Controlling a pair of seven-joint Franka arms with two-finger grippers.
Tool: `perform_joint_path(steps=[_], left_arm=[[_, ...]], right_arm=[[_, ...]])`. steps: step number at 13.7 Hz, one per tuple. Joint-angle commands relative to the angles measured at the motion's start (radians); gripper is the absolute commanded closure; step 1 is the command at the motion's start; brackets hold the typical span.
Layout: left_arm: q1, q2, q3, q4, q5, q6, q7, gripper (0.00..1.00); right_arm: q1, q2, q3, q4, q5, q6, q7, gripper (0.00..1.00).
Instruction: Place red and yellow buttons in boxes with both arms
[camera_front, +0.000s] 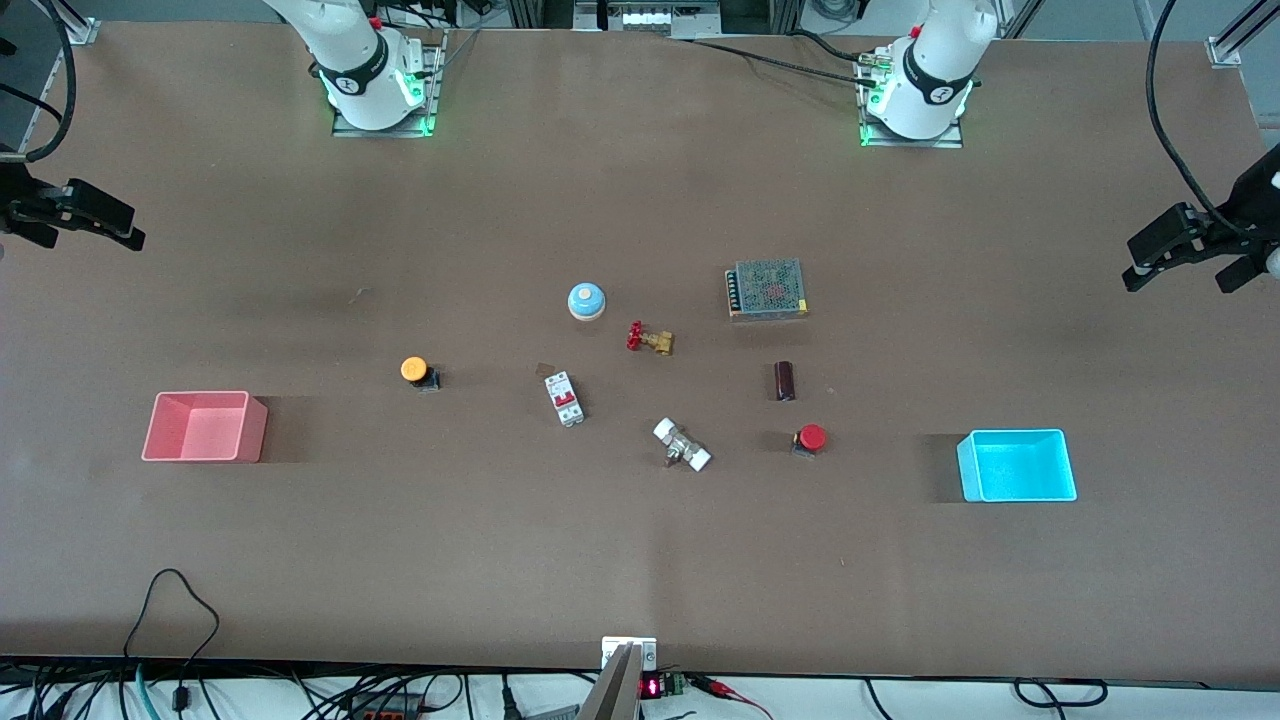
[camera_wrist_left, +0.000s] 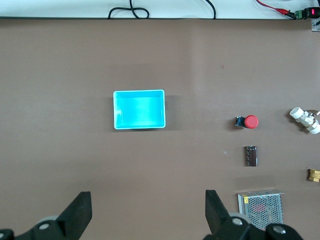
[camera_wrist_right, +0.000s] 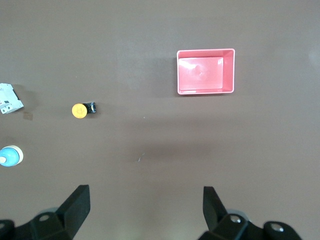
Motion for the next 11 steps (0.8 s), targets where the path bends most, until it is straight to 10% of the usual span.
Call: perform_joint_path(steps=[1,11], left_arm=[[0.006,-0.007,0.003,0.002,-0.012,0.015,0.012,0.00],[-0.027,0.110,-0.095,-0.007,-0.012,0.038,-0.107,0.00]], right_arm=[[-0.005,-0.046,0.010,-0.053,-0.014,0.002,0.020,0.00],[0.162,0.149,0.013,-0.199,-0.002,0.225,0.204,0.00]])
